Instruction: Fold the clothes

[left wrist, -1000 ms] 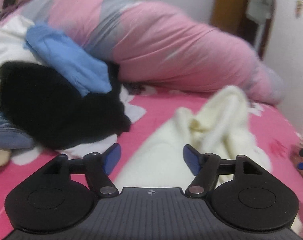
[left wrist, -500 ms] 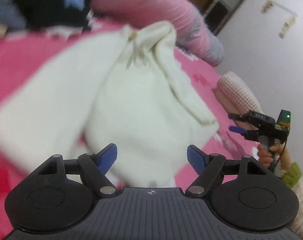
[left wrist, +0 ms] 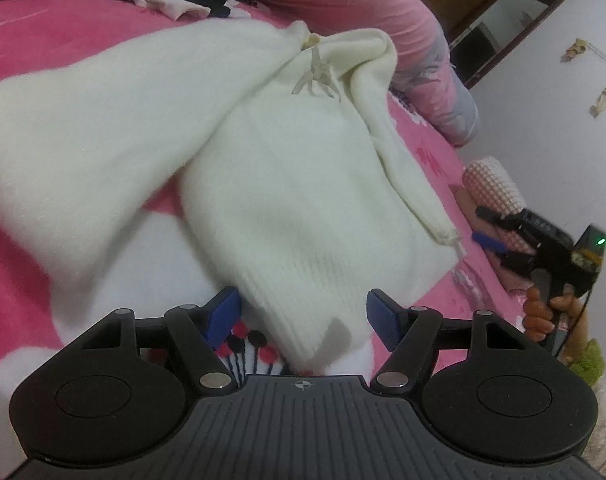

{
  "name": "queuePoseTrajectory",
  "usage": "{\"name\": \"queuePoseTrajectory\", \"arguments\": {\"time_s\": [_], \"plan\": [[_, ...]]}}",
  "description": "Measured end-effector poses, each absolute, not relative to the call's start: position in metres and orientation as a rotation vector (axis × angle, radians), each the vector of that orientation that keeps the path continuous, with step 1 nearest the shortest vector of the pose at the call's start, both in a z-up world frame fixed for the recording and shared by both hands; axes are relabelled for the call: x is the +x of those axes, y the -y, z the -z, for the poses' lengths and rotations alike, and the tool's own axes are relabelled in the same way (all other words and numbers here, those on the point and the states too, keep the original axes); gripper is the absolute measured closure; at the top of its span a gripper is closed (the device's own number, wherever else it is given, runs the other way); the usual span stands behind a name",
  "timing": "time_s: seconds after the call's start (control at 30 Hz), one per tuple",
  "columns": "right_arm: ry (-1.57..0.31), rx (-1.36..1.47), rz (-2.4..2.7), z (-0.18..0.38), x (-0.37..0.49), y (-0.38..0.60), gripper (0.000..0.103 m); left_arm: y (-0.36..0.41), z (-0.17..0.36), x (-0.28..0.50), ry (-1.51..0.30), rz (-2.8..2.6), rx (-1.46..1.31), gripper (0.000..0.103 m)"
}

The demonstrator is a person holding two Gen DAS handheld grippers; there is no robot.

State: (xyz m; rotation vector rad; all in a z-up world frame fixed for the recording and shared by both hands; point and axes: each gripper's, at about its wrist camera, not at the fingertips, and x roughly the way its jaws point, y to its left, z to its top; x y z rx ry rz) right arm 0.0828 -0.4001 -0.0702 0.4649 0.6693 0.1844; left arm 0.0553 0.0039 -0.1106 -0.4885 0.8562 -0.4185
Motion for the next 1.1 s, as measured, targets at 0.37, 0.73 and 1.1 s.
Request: {"name": "queuePoseTrajectory", "arguments": {"time_s": [0.37, 0.73, 1.1], "plan": [[-0.781, -0.123, -0.170, 0.096, 0.122, 0.301, 0.084, -0.008, 0.114, 0.050, -0.832, 0.449, -0.466, 0.036], [-0.458, 0.474, -0.028, -0.013, 0.214, 0.422, 0.089, -0.022, 0.123, 0.053, -0.820, 0.540, -0.516, 0.035], [-0.474, 0.720, 0.187, 0.057, 0.168, 0.492, 0.024, -0.024, 0.125, 0.055, -0.825, 0.554, -0.538, 0.035]]}}
